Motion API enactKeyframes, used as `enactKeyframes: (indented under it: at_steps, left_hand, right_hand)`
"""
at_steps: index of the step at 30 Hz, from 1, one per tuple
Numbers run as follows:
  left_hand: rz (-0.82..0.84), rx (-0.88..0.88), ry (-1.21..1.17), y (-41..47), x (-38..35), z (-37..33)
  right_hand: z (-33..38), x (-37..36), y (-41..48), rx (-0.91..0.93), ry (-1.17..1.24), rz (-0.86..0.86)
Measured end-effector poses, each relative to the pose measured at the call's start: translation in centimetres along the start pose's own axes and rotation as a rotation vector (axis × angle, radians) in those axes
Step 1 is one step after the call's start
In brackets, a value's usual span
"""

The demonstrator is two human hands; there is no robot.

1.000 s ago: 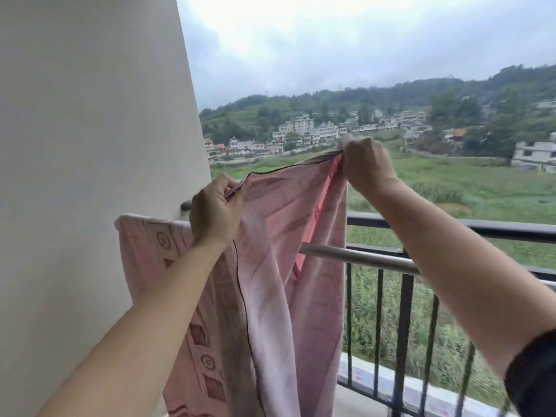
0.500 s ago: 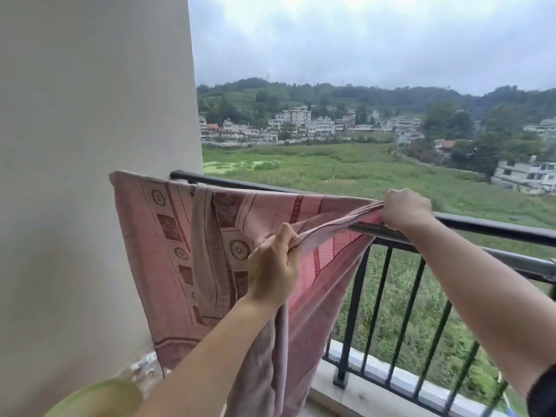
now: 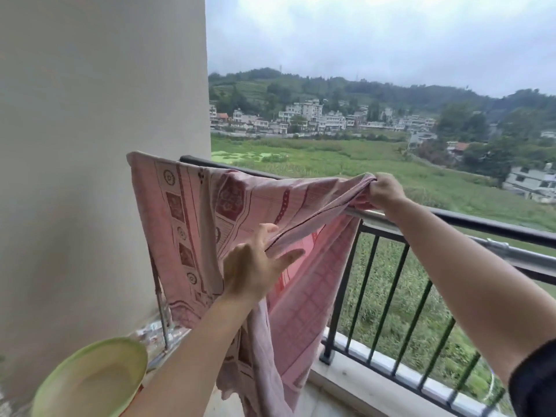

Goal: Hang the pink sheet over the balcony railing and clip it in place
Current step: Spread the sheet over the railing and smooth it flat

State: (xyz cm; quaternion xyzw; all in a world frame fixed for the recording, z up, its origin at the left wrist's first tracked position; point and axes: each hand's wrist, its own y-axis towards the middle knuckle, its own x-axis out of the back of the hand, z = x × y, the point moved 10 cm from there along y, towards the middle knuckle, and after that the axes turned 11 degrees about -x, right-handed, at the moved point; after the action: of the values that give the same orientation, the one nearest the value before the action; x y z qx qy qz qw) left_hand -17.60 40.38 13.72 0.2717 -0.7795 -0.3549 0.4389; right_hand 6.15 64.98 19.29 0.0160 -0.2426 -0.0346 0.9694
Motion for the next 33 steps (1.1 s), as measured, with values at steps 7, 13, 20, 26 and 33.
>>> enactKeyframes:
  at_steps: [7,13,20,26,33]
  left_hand:
    - [0.138,0.045,0.178,2.3,-5.3,-3.4]
    - [0.213,0.064,0.093,4.8,-12.5,-9.5]
    - [-0.008,0.357,-0.343,8.3,-14.9,-12.9]
    - [-0.277,0.159,-0.388,11.6,-11.5,-16.6]
    - [-0.346,-0.065,-0.410,9.7,-13.4,-22.1]
  right_hand:
    - [-0.4,3.0,-1.4,0.167,0.108,0.064]
    - [0.3,6.2,-3.7,0.156,0.467,0.289]
    - [-4.7,7.1,1.5,-0.304,0.985,0.408]
    - [-6.2,-0.4,4.8,-0.426,0.678,0.604]
    - [0.9,15.5,3.4,0.298,0.565,-0.088]
